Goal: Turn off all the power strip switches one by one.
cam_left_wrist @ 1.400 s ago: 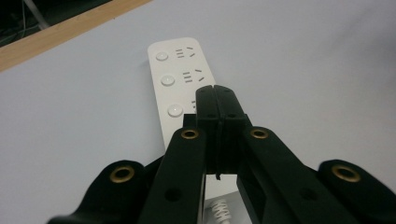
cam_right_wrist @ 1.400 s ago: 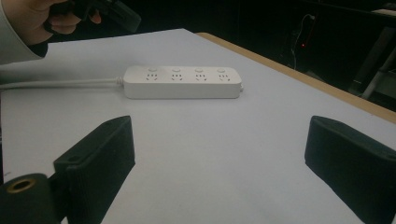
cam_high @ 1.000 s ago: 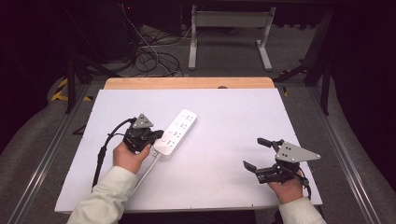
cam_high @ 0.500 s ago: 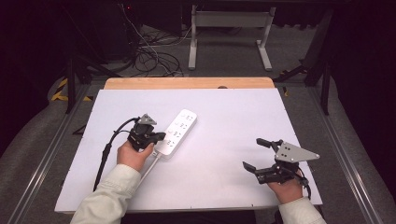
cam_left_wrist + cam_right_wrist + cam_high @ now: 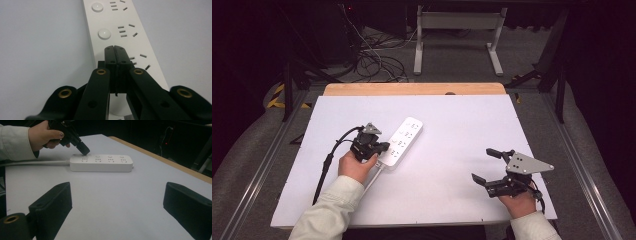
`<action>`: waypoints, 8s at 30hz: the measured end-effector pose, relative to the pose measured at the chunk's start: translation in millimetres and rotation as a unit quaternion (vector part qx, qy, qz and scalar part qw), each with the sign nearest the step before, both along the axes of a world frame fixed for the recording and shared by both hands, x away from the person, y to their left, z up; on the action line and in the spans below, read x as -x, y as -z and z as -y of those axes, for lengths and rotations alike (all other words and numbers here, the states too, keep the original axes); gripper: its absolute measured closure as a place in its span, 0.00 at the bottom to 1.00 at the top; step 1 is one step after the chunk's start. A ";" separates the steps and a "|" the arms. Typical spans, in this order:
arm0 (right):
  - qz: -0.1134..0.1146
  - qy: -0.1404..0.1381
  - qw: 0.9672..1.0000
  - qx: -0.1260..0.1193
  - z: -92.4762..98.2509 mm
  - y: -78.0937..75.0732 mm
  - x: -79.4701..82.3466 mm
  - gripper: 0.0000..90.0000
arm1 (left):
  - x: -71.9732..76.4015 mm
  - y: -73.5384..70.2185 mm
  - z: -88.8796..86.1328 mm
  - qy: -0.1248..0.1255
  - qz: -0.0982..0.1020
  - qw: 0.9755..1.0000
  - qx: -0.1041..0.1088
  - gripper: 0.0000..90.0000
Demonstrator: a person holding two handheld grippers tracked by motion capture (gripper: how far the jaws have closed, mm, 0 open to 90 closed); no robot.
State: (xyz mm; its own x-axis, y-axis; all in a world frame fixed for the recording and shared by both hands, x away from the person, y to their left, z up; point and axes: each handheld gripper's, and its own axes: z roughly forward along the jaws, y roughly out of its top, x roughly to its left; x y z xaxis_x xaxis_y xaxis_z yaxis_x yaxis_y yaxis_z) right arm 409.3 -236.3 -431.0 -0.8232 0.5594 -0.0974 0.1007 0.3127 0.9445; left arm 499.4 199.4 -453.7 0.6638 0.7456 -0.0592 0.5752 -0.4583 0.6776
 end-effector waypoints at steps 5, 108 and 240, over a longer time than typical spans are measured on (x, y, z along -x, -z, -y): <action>0.000 -0.002 1.000 -0.001 0.1 -0.2 0.3 0.10 | 0.2 1.7 1.3 0.000 0.001 1.000 -0.003 1.00; -0.008 -0.009 1.000 0.003 -0.8 2.7 -1.5 0.10 | -25.6 6.4 23.2 -0.032 0.035 0.999 0.017 1.00; -0.017 -0.021 1.000 0.005 -3.6 5.9 -0.2 0.10 | -61.5 5.9 47.7 -0.035 0.042 0.999 -0.007 1.00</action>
State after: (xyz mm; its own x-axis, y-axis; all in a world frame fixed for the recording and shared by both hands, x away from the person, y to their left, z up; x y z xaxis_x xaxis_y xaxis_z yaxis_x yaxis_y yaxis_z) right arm 409.5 -232.7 -436.9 -0.8486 0.5239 -0.0740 0.1201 0.3270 0.9374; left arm 561.0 151.7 -459.6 0.6125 0.7905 0.0039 0.5481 -0.4282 0.7185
